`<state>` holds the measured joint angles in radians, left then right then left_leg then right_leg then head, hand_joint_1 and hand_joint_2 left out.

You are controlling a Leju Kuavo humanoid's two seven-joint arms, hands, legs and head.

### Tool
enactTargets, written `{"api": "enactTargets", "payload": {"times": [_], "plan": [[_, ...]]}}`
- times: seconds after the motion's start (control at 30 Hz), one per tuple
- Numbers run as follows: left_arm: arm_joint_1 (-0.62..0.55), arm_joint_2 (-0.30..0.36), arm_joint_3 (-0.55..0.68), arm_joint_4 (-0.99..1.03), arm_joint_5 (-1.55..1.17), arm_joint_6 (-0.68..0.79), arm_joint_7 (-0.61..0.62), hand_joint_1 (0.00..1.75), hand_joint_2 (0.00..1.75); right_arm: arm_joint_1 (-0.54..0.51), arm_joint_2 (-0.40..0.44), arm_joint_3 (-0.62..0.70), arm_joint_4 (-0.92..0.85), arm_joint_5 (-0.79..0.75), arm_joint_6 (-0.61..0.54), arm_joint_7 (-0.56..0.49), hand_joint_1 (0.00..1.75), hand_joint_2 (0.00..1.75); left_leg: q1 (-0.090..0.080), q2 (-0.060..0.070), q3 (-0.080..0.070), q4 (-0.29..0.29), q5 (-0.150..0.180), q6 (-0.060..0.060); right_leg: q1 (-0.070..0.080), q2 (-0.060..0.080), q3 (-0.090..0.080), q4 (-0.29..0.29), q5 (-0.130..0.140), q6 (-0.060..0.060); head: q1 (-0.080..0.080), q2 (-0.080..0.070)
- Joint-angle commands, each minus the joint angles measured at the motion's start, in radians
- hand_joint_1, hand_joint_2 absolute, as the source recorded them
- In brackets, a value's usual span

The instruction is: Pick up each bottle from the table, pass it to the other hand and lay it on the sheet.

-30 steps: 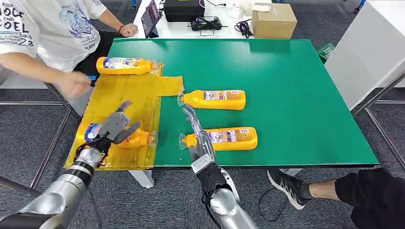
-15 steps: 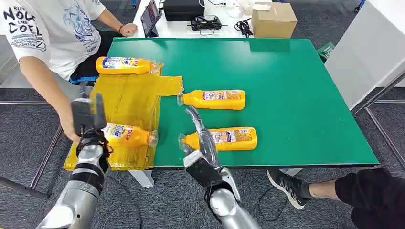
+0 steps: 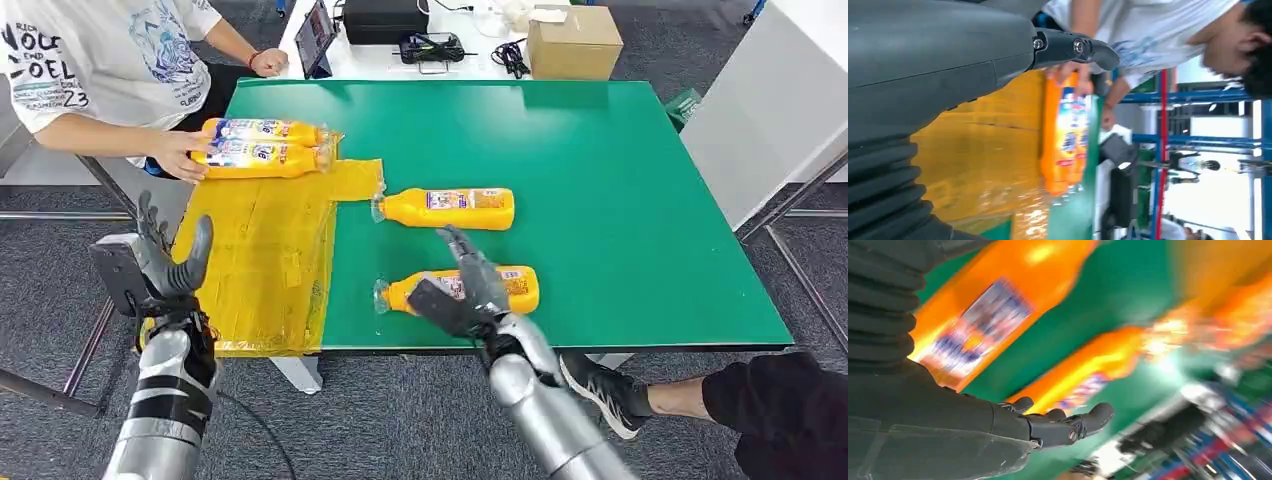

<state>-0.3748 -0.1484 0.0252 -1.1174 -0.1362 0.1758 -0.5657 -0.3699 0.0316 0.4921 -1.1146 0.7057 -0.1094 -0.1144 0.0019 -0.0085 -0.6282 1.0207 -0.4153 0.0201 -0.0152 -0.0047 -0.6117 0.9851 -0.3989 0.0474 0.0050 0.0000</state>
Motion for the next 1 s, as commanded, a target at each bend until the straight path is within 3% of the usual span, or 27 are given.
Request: {"api": "enactTargets", "payload": {"times": [0.03, 0.13, 0.23, 0.47, 0.63, 1.0], "plan": [[0.040, -0.010, -0.052, 0.046, -0.040, -0.040, 0.032, 0.00, 1.75, -0.259, -0.109, 0.004, 0.332, 0.016, 0.114, 0.020, 0.00, 1.75, -0.001, 0.002, 0.003, 0.000, -0.001, 0.000, 0.000, 0.001, 0.003, 0.000, 0.000, -0.001, 0.000, 0.000], [0.020, -0.012, -0.069, 0.098, -0.052, -0.057, 0.040, 0.00, 1.75, -0.298, -0.091, 0.058, 0.410, 0.002, 0.192, 0.014, 0.00, 1.75, -0.001, 0.001, 0.004, 0.000, -0.001, 0.000, -0.001, 0.001, 0.004, -0.001, -0.001, -0.001, 0.000, 0.000], [-0.022, -0.005, -0.107, 0.172, -0.111, -0.028, 0.025, 0.00, 1.75, -0.339, -0.086, 0.113, 0.493, -0.075, 0.286, -0.073, 0.00, 1.75, 0.000, 0.002, 0.005, 0.000, -0.001, 0.000, 0.000, 0.001, 0.005, -0.001, -0.001, -0.001, 0.000, 0.000], [-0.036, -0.007, -0.138, 0.170, -0.119, -0.049, 0.027, 0.00, 1.75, -0.373, -0.138, 0.204, 0.479, -0.142, 0.363, -0.107, 0.00, 1.75, -0.001, 0.000, 0.001, 0.000, 0.000, 0.001, 0.000, 0.000, 0.001, 0.000, 0.000, 0.000, 0.000, 0.000], [-0.041, -0.012, -0.159, 0.177, -0.120, -0.053, 0.029, 0.00, 1.75, -0.345, -0.160, 0.227, 0.407, -0.232, 0.350, -0.139, 0.00, 1.75, 0.000, 0.000, 0.005, 0.001, -0.002, 0.000, 0.000, 0.000, 0.005, 0.000, -0.002, -0.001, 0.000, 0.000], [-0.039, -0.007, -0.161, 0.174, -0.119, -0.057, 0.025, 0.00, 1.75, -0.365, -0.212, 0.271, 0.357, -0.254, 0.393, -0.126, 0.00, 1.75, -0.001, 0.000, 0.000, 0.001, 0.000, 0.001, -0.001, 0.000, 0.000, 0.000, 0.000, 0.000, 0.000, 0.000]]}}
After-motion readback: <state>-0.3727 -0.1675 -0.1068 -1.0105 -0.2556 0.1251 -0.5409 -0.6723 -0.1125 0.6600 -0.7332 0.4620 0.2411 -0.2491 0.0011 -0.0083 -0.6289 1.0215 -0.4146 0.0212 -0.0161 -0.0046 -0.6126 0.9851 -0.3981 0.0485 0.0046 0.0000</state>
